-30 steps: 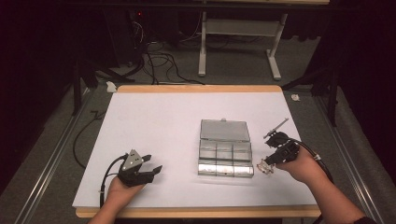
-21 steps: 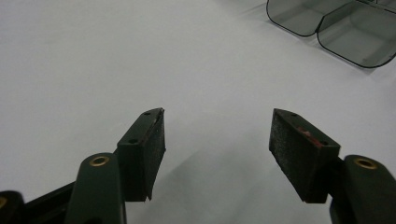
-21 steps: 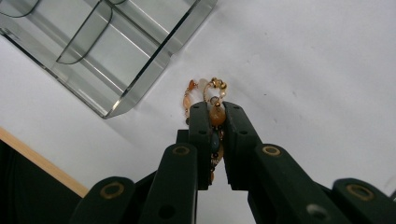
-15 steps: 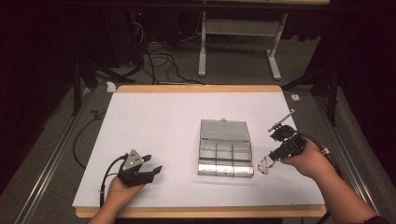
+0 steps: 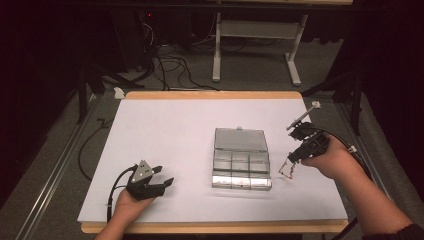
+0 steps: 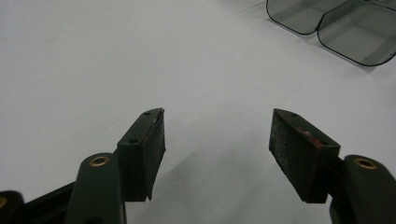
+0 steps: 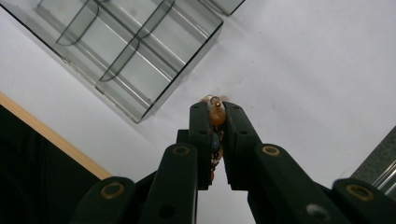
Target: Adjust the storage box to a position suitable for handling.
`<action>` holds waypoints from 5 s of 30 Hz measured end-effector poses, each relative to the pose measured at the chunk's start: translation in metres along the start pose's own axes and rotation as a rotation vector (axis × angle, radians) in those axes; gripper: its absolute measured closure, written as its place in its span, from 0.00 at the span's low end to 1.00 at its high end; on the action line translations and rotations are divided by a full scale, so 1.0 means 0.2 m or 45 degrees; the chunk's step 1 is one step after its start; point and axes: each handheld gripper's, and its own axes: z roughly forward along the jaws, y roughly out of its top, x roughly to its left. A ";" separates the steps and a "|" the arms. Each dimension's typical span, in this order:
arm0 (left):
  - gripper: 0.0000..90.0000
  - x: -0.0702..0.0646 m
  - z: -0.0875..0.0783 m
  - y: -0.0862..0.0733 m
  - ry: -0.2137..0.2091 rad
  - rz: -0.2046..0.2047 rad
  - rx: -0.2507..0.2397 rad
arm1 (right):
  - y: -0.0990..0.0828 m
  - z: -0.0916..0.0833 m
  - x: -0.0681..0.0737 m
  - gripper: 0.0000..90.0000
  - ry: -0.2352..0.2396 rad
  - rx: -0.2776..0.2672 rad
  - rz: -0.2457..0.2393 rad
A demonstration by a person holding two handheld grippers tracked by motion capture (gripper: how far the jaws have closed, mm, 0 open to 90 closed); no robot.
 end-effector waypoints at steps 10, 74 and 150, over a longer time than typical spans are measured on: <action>0.40 0.00 0.00 0.00 -0.003 0.002 -0.003 | 0.10 -0.11 0.01 0.93 -0.023 -0.031 -0.015; 0.40 0.00 0.00 0.00 -0.010 -0.003 0.001 | 0.36 0.24 0.16 0.93 0.047 0.040 -0.137; 0.40 0.00 0.00 0.00 -0.014 -0.006 0.006 | 0.14 0.37 0.01 0.74 -0.023 0.018 0.008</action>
